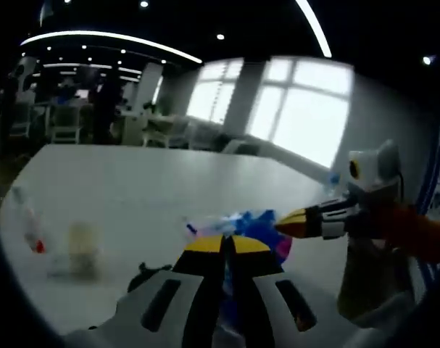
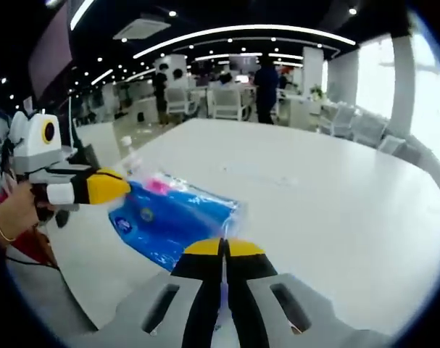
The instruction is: Arrange the tabletop items into an orderly group along one side of the table until the central work area is clear of visible clutter.
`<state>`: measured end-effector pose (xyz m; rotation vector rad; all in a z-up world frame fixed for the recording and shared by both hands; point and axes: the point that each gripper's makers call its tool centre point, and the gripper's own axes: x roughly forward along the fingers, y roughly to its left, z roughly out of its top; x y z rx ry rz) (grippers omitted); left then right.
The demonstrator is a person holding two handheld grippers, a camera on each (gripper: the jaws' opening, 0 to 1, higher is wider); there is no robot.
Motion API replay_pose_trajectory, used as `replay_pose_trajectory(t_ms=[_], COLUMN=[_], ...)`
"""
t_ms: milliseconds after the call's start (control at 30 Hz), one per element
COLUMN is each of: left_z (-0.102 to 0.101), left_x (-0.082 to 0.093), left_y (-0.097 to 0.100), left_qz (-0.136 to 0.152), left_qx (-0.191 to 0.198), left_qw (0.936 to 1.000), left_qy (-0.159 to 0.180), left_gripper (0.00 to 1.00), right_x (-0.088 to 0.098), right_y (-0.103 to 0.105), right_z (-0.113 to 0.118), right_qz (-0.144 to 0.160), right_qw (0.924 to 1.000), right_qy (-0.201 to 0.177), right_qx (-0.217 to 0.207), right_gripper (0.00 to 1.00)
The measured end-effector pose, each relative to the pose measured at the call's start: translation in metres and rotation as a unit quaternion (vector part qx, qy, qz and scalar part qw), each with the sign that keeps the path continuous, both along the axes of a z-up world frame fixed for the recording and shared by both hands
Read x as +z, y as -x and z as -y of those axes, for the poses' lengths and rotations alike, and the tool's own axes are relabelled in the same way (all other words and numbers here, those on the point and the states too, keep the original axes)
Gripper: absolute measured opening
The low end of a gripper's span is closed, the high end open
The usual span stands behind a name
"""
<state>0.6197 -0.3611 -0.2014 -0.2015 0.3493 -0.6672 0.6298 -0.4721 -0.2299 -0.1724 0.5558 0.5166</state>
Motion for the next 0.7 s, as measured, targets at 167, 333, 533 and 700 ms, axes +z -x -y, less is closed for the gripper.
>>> replay_pose_trajectory(t_ms=[167, 333, 533, 700], left_z=[0.012, 0.023, 0.036, 0.046], left_x=[-0.004, -0.012, -0.024, -0.034], left_y=[-0.014, -0.028, -0.048, -0.066], left_qz=[-0.005, -0.010, -0.021, -0.027], left_qx=[-0.006, -0.015, -0.017, -0.012], left_qw=[1.0000, 0.9998, 0.9994, 0.9991], left_qy=[0.003, 0.008, 0.022, 0.030], left_gripper=[0.00, 0.00, 0.00, 0.00], right_x=[-0.001, -0.002, -0.008, -0.017], right_y=[-0.010, -0.025, -0.044, -0.061], right_z=[0.013, 0.028, 0.041, 0.052], right_qz=[0.002, 0.003, 0.003, 0.000], right_qw=[0.9999, 0.9997, 0.9992, 0.9985], right_qy=[0.014, 0.011, 0.009, -0.002], right_qx=[-0.005, -0.023, -0.040, -0.056], right_gripper=[0.01, 0.01, 0.01, 0.01])
